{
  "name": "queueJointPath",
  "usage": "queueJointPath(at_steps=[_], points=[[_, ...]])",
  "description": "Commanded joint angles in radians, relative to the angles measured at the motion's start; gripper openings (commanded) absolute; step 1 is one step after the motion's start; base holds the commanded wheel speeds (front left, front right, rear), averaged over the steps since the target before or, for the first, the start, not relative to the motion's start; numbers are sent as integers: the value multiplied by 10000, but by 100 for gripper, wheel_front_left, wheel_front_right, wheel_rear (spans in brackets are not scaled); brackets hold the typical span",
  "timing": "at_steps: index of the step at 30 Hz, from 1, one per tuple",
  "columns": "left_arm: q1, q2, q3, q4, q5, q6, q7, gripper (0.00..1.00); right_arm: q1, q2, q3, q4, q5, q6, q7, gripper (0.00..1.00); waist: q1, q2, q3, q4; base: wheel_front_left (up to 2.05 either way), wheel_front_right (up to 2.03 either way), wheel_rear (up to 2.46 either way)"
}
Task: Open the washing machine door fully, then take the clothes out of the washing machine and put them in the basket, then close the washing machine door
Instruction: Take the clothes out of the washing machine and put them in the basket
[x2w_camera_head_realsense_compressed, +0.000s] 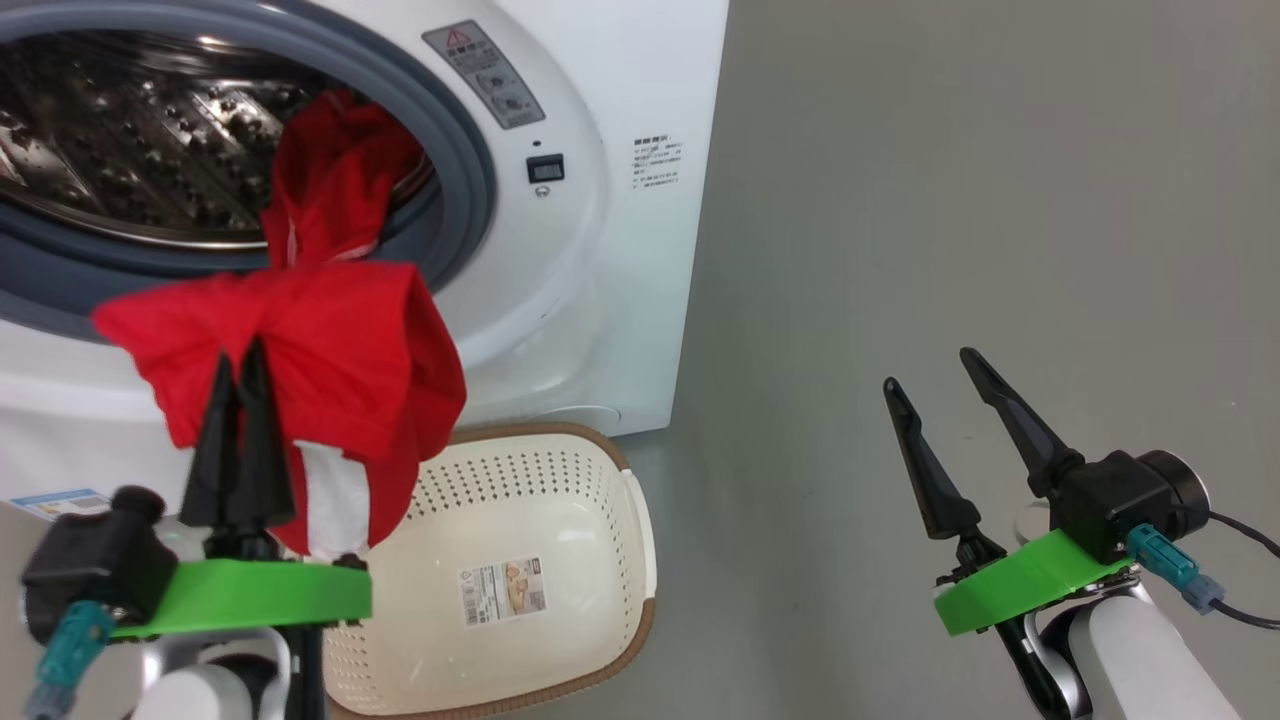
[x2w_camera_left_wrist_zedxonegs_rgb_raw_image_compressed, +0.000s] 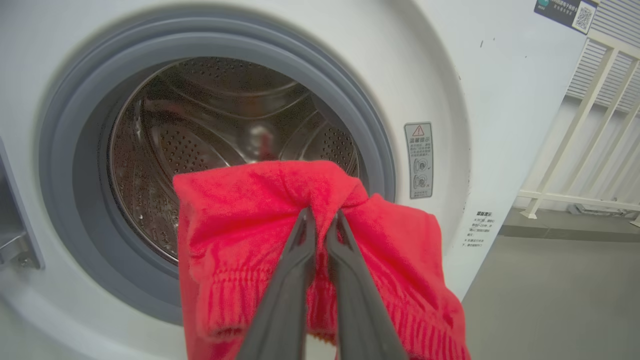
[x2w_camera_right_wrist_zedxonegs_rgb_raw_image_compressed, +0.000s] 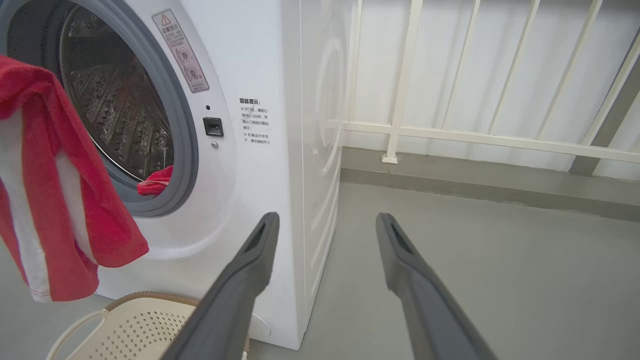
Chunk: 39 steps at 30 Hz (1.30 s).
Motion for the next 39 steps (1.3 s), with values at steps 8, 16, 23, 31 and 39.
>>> queueJointPath(at_steps=[8,16,23,31,39], points=[[-163,-74,-377,1203,-93,82,57,0,-158,-78,187,-335,-69,46,-65,100,0,0,511,124,0,0,0],[-1267,-171,-647,4086,-625,-277,-127,0,-407,-175,300,-367,-42,46,-65,100,0,0,1117,143,0,0,0],[-2679,-223,-957,6879,-823,-638,-433,0,-694,-218,439,-389,-3,46,-65,100,0,0,1787,71,0,0,0],[-4092,-235,-1305,9292,-660,-816,-618,0,-1011,-212,614,-420,25,46,-65,100,0,0,2505,-86,0,0,0],[-5054,-250,-1454,11591,-712,-1032,-791,0,-1279,-172,804,-352,104,46,-65,100,0,0,2888,-353,0,0,0]])
